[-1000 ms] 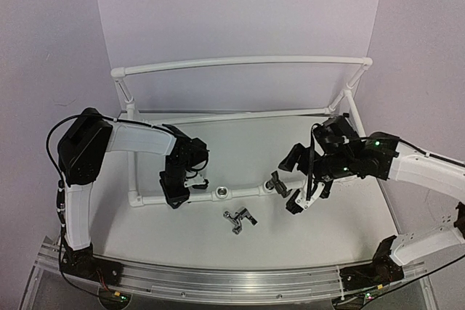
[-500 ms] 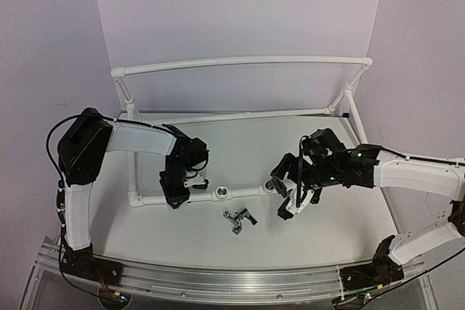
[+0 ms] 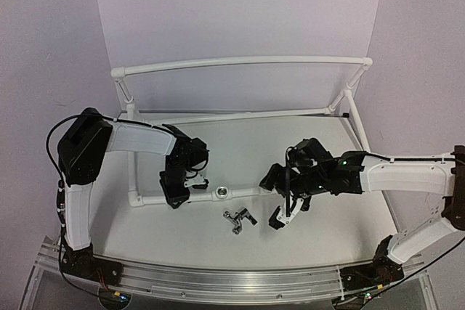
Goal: Install the water faucets
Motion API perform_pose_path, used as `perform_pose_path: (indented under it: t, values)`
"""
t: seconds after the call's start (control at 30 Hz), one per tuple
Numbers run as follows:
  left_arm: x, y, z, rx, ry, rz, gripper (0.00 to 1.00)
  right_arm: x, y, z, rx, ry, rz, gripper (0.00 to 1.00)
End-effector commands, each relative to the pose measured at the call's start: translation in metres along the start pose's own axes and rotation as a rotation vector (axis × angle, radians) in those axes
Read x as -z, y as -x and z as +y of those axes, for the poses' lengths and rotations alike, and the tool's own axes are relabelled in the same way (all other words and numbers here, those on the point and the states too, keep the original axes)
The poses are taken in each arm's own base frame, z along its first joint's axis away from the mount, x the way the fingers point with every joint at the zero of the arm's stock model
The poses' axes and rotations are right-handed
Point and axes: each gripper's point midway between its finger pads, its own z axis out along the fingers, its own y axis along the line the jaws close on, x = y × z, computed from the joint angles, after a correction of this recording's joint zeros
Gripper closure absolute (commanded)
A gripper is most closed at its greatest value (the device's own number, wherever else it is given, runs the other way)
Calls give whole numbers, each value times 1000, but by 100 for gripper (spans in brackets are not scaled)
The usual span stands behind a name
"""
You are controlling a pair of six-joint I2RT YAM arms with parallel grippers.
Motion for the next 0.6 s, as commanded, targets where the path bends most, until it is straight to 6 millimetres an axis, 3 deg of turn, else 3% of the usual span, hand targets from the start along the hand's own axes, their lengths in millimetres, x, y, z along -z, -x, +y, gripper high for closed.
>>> perform_pose_path:
  t: [0.0, 0.27, 0.47, 0.57]
  values:
    - [-12, 35, -8, 244, -145, -127, 84, -2, 2, -22, 300, -44, -1, 2]
    - [-12, 35, -8, 241, -146, -128, 84, -7, 2, -25, 302, -35, 23, 2]
    - [-12, 36, -8, 241, -147, -130, 84, 5, -8, 1, 347, 32, 102, 2]
    - [-14, 36, -9, 239, -152, -130, 84, 8, -15, 4, 332, 46, 141, 2]
